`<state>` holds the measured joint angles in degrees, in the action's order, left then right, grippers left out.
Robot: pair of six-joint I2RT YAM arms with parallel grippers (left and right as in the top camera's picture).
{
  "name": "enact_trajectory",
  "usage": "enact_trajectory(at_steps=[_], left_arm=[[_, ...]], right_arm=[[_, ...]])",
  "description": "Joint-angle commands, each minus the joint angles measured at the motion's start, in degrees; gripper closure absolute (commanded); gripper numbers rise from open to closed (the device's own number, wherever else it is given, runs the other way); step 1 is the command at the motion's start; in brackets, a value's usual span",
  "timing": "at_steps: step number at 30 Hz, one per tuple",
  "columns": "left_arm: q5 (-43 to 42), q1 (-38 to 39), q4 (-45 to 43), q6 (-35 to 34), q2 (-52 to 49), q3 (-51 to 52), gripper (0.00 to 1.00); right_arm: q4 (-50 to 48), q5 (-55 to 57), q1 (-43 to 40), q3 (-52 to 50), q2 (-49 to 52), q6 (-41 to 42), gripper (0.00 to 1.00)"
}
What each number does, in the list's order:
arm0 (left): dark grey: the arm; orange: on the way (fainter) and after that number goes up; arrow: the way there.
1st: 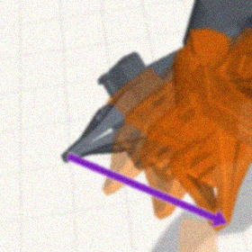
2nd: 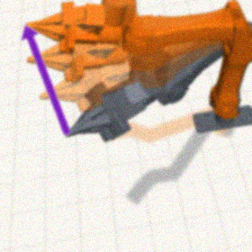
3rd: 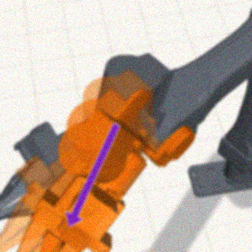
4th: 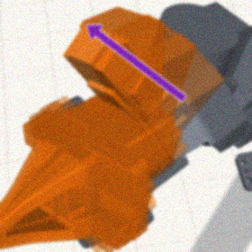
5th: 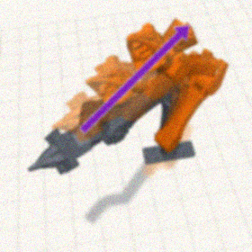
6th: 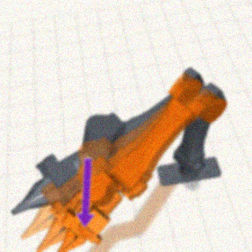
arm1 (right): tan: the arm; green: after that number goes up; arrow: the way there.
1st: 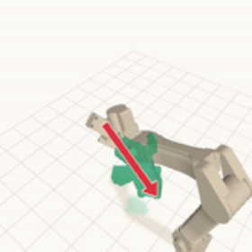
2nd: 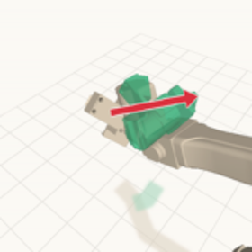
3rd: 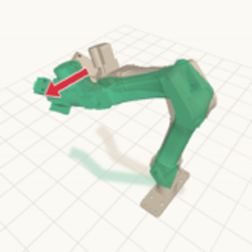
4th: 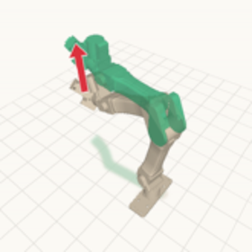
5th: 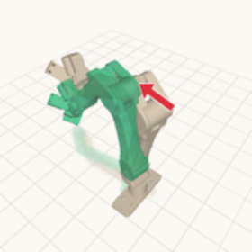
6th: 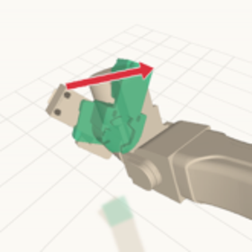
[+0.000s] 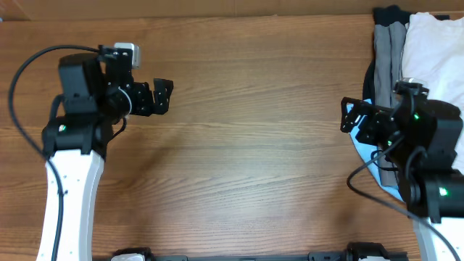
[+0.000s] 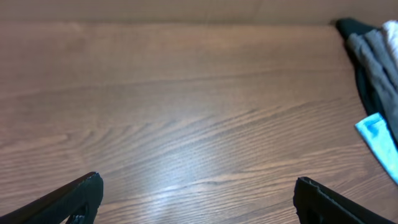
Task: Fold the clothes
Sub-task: 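Reach the right gripper into the clothes stack and grasp the beige shorts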
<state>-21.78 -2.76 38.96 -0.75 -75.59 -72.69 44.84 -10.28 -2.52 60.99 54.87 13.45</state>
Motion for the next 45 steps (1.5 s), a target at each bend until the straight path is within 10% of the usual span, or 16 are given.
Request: enact_trajectory(at_steps=[1,17,45], left_arm=[[-2.4,-0.2,0.2,-0.6,-5.5,-1.1,0.0],[-4.4,-0.2,-6.3,-0.5,-8.6,-1.1,0.0],[1.4,7.0,-6.3,-0.5,-14.7,-1.0,0.0]], right_arm=[[-0.1,-0.3,0.3,1.5,2.5,-0.2,0.0],[6.3,18.5,-12.4,1.5,9.4,6.2,0.03],[3.6,7.9,-47.3,0.6,32.1,11.8,0.12]])
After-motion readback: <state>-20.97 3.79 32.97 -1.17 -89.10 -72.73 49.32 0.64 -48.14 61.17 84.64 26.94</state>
